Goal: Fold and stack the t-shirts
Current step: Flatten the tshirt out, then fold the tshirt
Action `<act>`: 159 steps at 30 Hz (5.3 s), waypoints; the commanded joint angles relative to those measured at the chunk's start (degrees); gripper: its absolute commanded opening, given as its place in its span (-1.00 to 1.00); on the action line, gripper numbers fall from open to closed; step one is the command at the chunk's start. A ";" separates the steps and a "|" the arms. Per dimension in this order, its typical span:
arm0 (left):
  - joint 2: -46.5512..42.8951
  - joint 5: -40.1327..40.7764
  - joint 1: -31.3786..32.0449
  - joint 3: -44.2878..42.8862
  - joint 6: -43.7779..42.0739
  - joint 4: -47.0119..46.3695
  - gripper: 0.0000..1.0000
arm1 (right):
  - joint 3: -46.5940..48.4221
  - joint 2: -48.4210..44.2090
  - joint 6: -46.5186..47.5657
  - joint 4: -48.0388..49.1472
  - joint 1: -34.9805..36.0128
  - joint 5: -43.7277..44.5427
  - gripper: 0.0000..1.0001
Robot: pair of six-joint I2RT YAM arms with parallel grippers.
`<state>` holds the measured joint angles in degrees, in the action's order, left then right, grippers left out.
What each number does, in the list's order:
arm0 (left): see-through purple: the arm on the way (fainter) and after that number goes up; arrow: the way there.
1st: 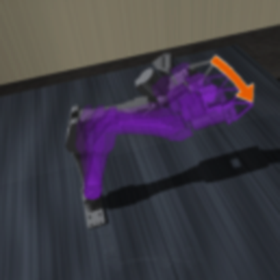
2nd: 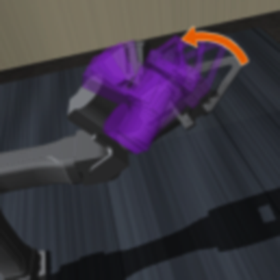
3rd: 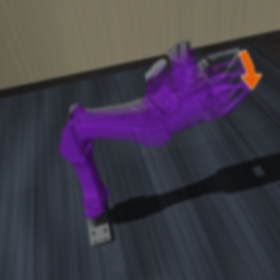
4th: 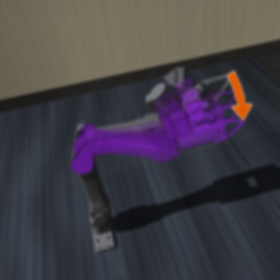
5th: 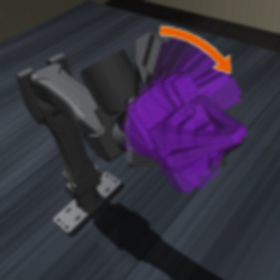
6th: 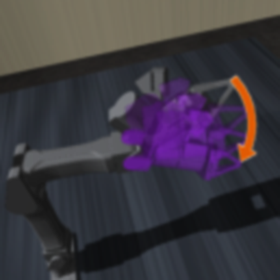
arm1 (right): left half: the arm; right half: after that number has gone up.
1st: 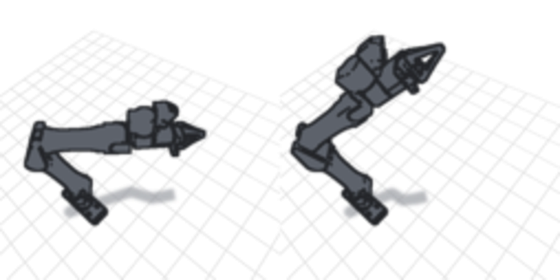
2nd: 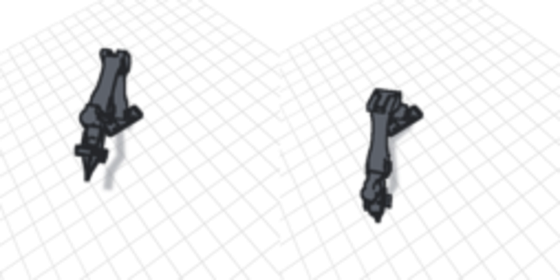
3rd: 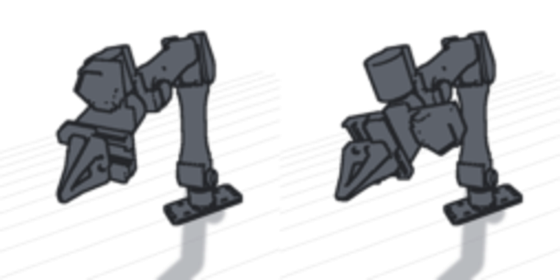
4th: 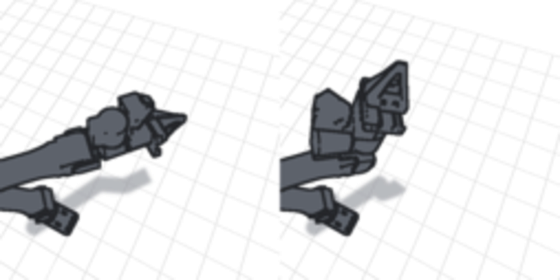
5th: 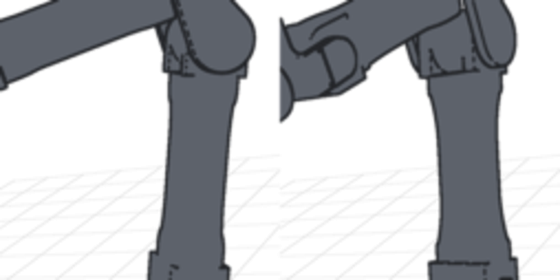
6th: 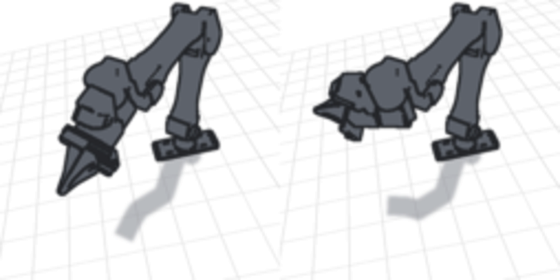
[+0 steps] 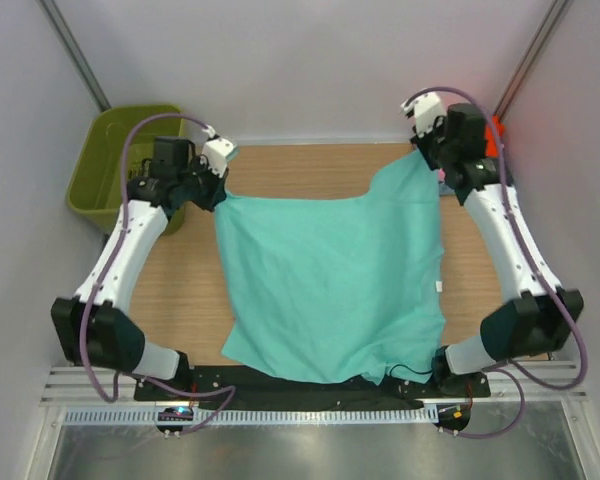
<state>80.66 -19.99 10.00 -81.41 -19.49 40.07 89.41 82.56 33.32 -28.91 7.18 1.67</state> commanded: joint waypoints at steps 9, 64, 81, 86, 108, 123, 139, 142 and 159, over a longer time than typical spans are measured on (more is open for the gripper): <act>32.69 4.42 -1.12 -13.85 -3.11 -13.44 -1.00 | 20.86 38.95 0.17 5.89 -1.99 -3.34 -0.98; 28.86 2.59 -3.85 -18.01 5.60 -9.93 -1.00 | 9.04 27.13 -6.43 8.34 -3.14 -6.77 -0.98; 20.41 1.88 -3.58 -5.17 5.60 -8.00 -1.00 | -7.84 13.51 -7.66 6.67 -2.43 -9.05 -0.98; 19.53 1.97 -3.58 -1.57 5.51 -7.99 -1.00 | -12.58 11.31 -7.74 5.97 -1.47 -9.67 -0.98; 23.31 2.15 -3.58 3.97 4.46 -5.45 -1.00 | -22.61 7.96 -7.57 4.21 0.99 -10.29 -0.98; 21.65 -0.66 -3.58 6.26 8.50 2.19 -0.50 | -22.09 9.62 -5.81 -6.14 1.78 -13.88 -0.82; 36.49 0.03 -2.88 -18.17 8.77 10.72 -0.14 | 8.32 33.79 -9.85 -7.57 1.78 -14.33 -0.17; 37.20 0.92 -1.48 -18.09 7.10 11.95 -0.19 | 11.14 37.84 -10.12 -7.92 1.78 -14.77 -0.20; 27.19 -1.72 1.69 -2.89 5.51 23.02 -0.38 | 22.13 48.57 -13.10 -10.21 1.70 -17.85 -0.22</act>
<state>114.91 -19.07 11.90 -84.88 -12.95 57.82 108.73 131.24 21.98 -39.11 8.58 -15.25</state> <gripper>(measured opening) 0.310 0.394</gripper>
